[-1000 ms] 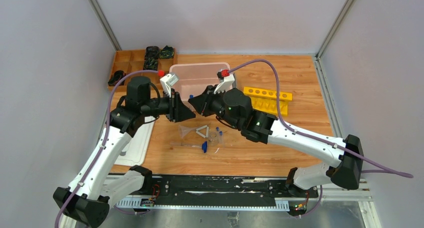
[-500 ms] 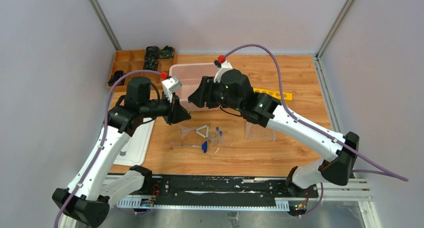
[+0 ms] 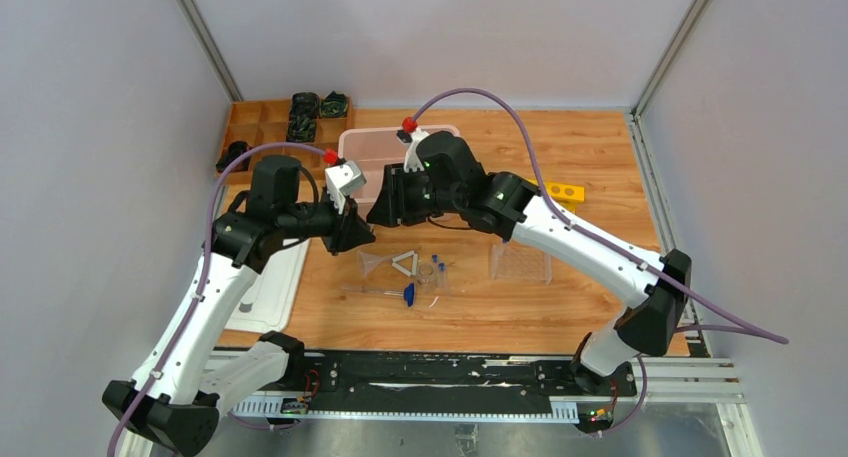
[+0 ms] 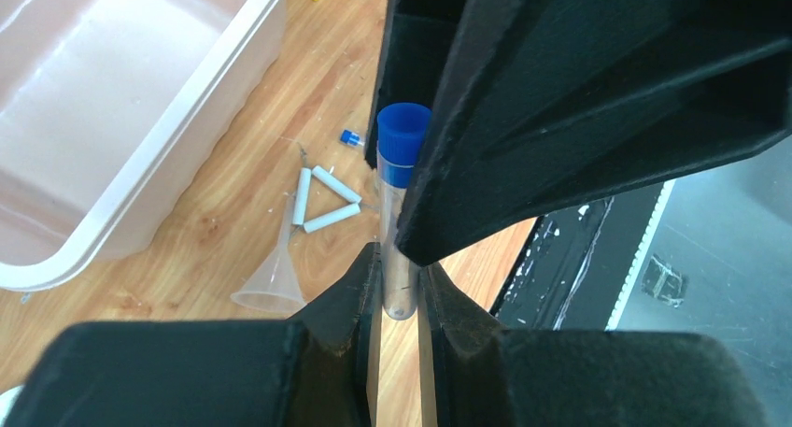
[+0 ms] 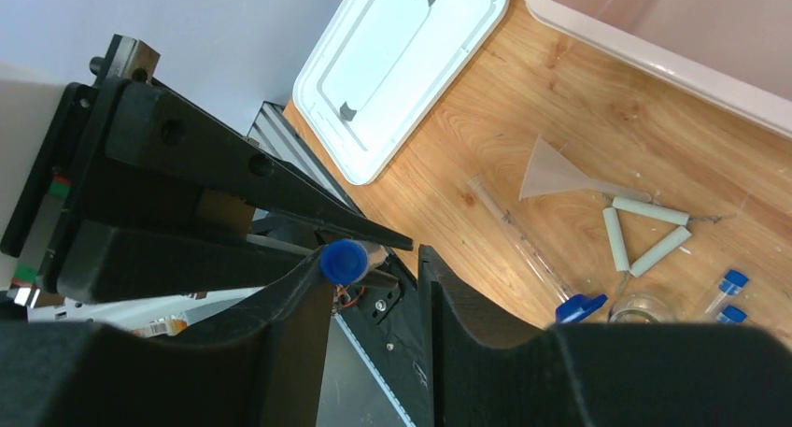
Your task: Organize the chemistry lab equipment
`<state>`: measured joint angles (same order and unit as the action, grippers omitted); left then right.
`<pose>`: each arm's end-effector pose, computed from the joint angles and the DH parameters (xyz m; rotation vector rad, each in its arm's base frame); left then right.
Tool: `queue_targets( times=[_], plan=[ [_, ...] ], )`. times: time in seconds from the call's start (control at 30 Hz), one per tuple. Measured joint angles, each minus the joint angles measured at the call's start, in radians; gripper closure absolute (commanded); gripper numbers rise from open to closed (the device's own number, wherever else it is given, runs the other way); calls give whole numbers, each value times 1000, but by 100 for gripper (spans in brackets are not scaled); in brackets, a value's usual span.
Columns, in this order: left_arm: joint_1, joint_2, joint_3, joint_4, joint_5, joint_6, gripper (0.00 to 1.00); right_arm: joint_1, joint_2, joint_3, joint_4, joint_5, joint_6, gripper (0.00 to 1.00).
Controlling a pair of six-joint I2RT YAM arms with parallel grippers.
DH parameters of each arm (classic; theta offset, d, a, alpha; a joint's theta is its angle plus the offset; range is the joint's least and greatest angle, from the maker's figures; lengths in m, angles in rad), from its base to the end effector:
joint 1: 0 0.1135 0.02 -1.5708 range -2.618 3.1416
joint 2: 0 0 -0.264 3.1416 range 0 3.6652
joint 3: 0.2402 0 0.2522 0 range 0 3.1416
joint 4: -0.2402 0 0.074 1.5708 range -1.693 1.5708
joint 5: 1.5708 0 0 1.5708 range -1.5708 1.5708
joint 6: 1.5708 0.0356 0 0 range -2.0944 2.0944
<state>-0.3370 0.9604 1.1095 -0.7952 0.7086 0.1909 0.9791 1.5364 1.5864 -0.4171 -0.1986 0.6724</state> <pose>0.1647 -0.0823 0.3647 0.9343 1.9528 -0.8628 0.1917 0.2979 0.4104 -0.4746 2.1060 1.2329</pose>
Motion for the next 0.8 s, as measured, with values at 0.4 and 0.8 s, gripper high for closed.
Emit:
queue_targets(
  times=[0.4, 0.8],
  plan=[
    [0, -3, 0, -27, -10, 21, 100, 0, 69, 81, -35, -30, -34, 98],
    [0, 4, 19, -50, -101, -3, 0, -16, 21, 53, -139, 37, -100, 100]
  ],
)
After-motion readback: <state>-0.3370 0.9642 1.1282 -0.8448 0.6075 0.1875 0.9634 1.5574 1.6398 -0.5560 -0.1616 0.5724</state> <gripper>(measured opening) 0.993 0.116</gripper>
